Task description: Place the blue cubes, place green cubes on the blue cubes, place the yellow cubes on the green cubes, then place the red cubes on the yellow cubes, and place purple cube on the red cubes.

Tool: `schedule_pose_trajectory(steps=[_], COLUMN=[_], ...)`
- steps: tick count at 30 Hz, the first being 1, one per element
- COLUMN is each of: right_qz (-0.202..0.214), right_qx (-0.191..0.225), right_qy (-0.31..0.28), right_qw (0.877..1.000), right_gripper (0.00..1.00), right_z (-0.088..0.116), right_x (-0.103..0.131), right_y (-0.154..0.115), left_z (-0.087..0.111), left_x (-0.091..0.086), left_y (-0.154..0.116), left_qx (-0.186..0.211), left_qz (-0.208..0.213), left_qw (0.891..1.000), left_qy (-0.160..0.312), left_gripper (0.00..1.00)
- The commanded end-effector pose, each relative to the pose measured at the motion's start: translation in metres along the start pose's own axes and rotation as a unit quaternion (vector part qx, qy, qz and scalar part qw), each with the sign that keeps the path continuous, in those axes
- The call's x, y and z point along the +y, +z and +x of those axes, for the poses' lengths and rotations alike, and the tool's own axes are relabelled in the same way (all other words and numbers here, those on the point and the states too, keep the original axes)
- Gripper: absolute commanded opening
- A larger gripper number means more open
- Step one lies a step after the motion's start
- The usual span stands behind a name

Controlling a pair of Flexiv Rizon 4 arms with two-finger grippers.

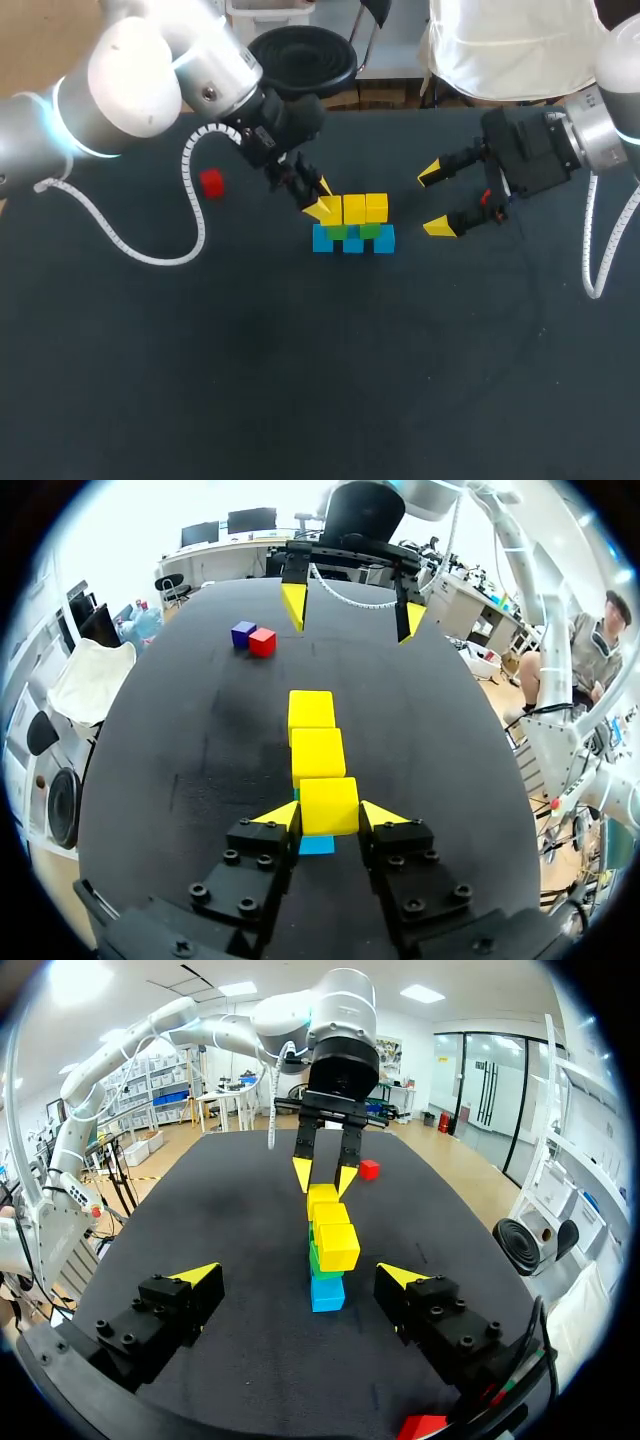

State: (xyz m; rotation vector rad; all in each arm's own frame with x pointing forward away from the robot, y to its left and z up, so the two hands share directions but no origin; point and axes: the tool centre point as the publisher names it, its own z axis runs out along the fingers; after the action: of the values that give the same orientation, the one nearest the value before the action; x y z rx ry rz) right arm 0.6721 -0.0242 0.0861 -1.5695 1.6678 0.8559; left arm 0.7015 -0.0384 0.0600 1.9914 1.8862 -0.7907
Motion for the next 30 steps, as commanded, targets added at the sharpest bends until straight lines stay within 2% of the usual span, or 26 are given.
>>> schedule_pose_trajectory(steps=[1, 23, 24, 26, 30], right_qz=[0.0, 0.0, 0.0, 0.0, 0.0], right_qx=[-0.001, -0.001, -0.001, -0.001, -0.001], right_qy=[0.0, 0.0, 0.0, 0.0, 0.0], right_qw=[1.0, 1.0, 1.0, 1.0, 1.0], right_gripper=[1.0, 1.0, 1.0, 1.0, 1.0], right_z=[0.0004, 0.0004, 0.0004, 0.0004, 0.0004], right_x=[0.0001, 0.0001, 0.0001, 0.0001, 0.0001], right_y=[-0.0004, -0.0004, -0.0004, -0.0004, -0.0004], left_z=[-0.0008, 0.0009, 0.001, 0.001, 0.0008], left_x=[0.0015, 0.0046, 0.0046, 0.0046, 0.0051], left_y=[0.0003, 0.0009, 0.001, 0.0012, 0.0018], left_qx=[0.001, 0.005, 0.005, 0.006, 0.004], left_qz=[0.0, -0.001, -0.001, -0.001, -0.001], left_qw=[1.0, 1.0, 1.0, 1.0, 1.0], left_qy=[0.0, -0.002, -0.002, -0.004, -0.008], left_gripper=[0.0, 0.0, 0.02, 0.13, 0.48])
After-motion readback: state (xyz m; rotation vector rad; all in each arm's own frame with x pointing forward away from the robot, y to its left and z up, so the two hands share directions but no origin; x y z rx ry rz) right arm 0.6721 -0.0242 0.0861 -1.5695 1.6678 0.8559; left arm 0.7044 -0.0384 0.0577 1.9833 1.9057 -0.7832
